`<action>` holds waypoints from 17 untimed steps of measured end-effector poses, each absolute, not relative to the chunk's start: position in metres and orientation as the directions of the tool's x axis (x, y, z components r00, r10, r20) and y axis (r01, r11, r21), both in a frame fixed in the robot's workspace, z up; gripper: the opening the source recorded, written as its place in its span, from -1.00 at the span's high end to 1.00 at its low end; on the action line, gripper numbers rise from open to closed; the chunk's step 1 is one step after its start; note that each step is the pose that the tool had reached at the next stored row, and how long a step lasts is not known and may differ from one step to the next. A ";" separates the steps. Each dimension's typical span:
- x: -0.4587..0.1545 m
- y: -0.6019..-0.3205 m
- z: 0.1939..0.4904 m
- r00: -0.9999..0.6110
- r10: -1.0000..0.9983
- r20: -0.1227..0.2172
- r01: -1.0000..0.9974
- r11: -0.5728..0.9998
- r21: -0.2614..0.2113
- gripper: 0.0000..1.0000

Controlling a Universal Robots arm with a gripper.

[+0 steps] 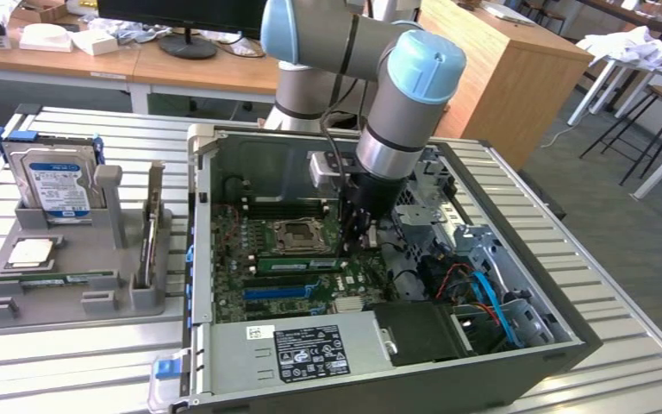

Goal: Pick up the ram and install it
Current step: 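Press down the ram until it locks into place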

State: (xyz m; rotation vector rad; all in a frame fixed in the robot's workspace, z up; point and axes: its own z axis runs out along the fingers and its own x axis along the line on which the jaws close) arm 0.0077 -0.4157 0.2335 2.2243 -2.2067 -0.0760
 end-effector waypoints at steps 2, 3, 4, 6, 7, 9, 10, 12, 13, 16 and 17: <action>0.008 -0.416 0.237 0.007 -1.000 -0.029 -0.999 -0.008 0.039 0.80; 0.008 -0.416 0.239 0.007 -1.000 -0.029 -0.999 -0.008 0.039 0.80; 0.008 -0.416 0.240 0.007 -1.000 -0.029 -0.999 -0.008 0.039 0.80; 0.008 -0.416 0.244 0.007 -1.000 -0.029 -0.999 -0.008 0.039 0.80; 0.008 -0.416 0.245 0.007 -1.000 -0.029 -0.999 -0.008 0.039 0.80; 0.008 -0.416 0.248 0.007 -1.000 -0.029 -0.999 -0.008 0.039 0.80; 0.008 -0.416 0.248 0.007 -1.000 -0.029 -0.999 -0.009 0.039 0.80; 0.008 -0.416 0.248 0.007 -1.000 -0.029 -0.999 -0.009 0.039 0.80; 0.008 -0.416 0.248 0.007 -1.000 -0.029 -0.999 -0.009 0.039 0.80; 0.008 -0.416 0.248 0.007 -1.000 -0.029 -0.999 -0.009 0.039 0.80; 0.008 -0.416 0.248 0.007 -1.000 -0.029 -0.999 -0.009 0.039 0.80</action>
